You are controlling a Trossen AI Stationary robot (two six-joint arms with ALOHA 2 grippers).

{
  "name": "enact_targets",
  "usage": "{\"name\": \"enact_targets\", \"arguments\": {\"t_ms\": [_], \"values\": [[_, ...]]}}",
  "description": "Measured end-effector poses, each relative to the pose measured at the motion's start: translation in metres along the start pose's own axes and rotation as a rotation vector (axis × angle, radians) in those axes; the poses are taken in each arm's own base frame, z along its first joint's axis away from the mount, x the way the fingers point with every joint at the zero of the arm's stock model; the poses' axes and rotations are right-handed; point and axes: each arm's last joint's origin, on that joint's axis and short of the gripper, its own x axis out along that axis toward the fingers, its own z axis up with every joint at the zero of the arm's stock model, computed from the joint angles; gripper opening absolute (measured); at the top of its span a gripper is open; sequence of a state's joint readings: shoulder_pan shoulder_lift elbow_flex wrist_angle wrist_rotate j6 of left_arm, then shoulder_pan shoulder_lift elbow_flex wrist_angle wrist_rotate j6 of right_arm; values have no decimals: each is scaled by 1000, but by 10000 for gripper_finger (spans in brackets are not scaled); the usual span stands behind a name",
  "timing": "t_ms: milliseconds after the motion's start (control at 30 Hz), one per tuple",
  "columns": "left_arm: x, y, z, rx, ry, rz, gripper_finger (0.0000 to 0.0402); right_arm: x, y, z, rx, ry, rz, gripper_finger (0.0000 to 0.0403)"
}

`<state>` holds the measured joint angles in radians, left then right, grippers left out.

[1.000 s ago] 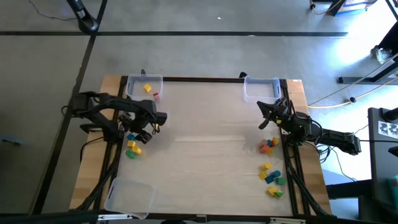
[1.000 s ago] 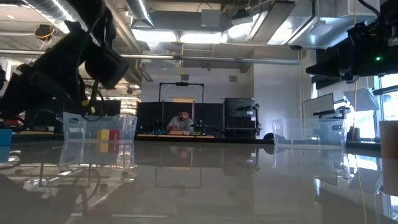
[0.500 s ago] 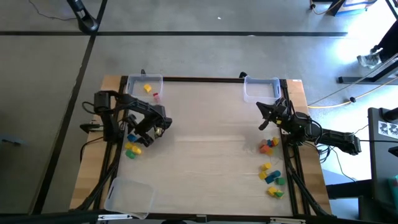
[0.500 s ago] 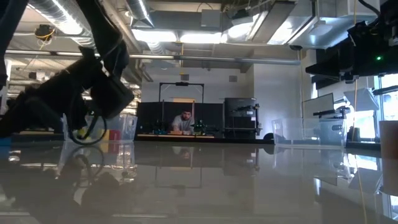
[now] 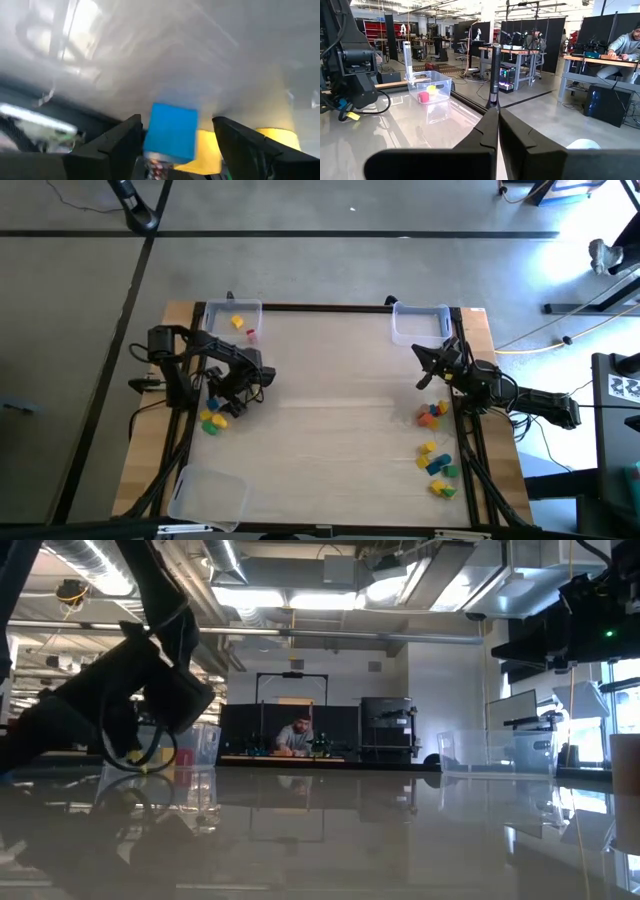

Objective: Sort blocks by size
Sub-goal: Put the left blue cube block into the top left transparent bin

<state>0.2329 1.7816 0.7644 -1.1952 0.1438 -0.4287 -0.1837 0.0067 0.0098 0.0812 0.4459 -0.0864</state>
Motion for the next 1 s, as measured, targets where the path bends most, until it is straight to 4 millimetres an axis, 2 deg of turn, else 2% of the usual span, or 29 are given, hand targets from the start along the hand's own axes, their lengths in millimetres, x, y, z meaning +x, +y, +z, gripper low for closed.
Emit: {"name": "enact_targets", "arguments": {"t_ms": [200,367,433,533,900,1000], "values": [[-14,-5,5,57,-81,-39,241,0,0,1,4,-10,-5,17],[-35,-8,8,77,-188,-50,241,0,0,2,7,-15,-7,17],[-45,-6,2,84,-198,-24,241,0,0,2,7,-16,-7,17],[-49,0,-7,72,-171,-9,241,0,0,2,7,-17,-7,17],[-10,11,-20,37,8,-2,241,0,0,0,6,-1,2,17],[-3,12,-19,33,-2,-15,241,0,0,0,6,-2,14,17]]}}
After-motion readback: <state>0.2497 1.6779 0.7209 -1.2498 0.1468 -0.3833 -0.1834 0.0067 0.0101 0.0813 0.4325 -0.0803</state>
